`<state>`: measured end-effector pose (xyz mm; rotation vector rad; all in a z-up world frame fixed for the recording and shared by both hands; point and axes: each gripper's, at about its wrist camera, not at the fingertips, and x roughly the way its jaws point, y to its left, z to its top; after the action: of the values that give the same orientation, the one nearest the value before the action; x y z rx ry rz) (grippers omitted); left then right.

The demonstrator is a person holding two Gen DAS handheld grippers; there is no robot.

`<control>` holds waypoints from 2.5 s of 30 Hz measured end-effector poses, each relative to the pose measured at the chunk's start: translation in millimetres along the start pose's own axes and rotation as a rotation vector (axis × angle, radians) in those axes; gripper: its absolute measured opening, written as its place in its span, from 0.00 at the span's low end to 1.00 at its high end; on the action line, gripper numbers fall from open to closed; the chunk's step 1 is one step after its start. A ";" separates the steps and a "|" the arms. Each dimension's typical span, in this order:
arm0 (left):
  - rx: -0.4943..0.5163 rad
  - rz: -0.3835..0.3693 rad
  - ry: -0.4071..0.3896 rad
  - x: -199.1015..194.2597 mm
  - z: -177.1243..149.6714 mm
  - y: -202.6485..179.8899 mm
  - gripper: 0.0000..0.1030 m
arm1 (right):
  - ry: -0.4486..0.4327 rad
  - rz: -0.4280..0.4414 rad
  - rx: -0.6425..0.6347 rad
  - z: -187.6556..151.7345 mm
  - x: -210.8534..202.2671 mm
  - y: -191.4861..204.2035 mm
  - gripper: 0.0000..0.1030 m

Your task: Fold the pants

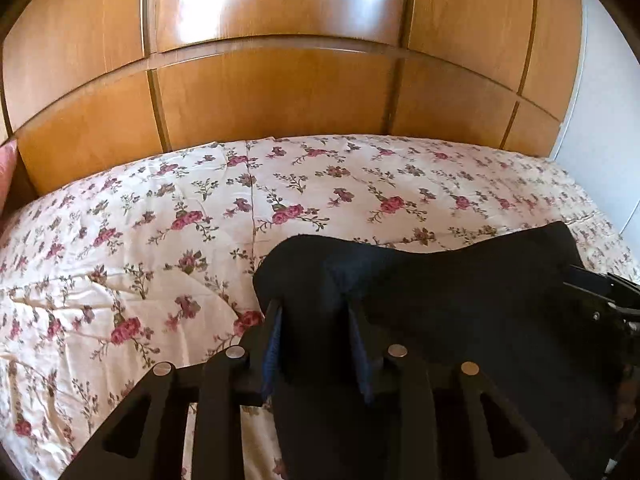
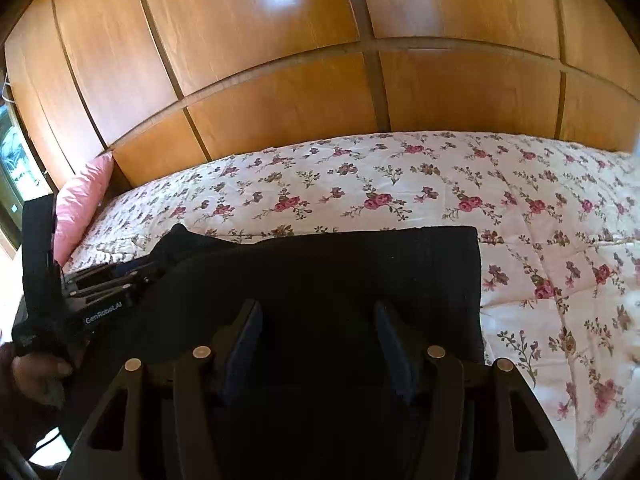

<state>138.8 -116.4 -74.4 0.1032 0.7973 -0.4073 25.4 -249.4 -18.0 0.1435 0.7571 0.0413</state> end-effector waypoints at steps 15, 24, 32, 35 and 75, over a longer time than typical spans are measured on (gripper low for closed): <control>-0.193 0.035 -0.062 -84.4 -25.5 28.1 0.51 | -0.030 0.024 0.026 -3.9 -3.7 -3.0 0.59; -0.149 0.056 -0.037 -98.7 -66.6 3.8 0.51 | 0.005 -0.011 0.011 -1.5 -15.0 7.0 0.65; -0.102 0.096 -0.021 -98.5 -86.1 -8.6 0.51 | 0.021 0.012 -0.012 -29.5 -55.5 16.7 0.65; -0.060 0.115 -0.035 -95.4 -91.3 -14.2 0.52 | 0.051 -0.057 -0.082 -52.3 -63.0 14.5 0.64; -0.276 -0.235 0.064 -68.8 -69.7 32.0 0.80 | 0.257 0.237 0.219 -23.5 -2.1 -81.0 0.91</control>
<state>61.4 -48.5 -75.9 -0.2379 0.9250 -0.5133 6.6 -327.0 -45.1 0.4429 0.9980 0.2051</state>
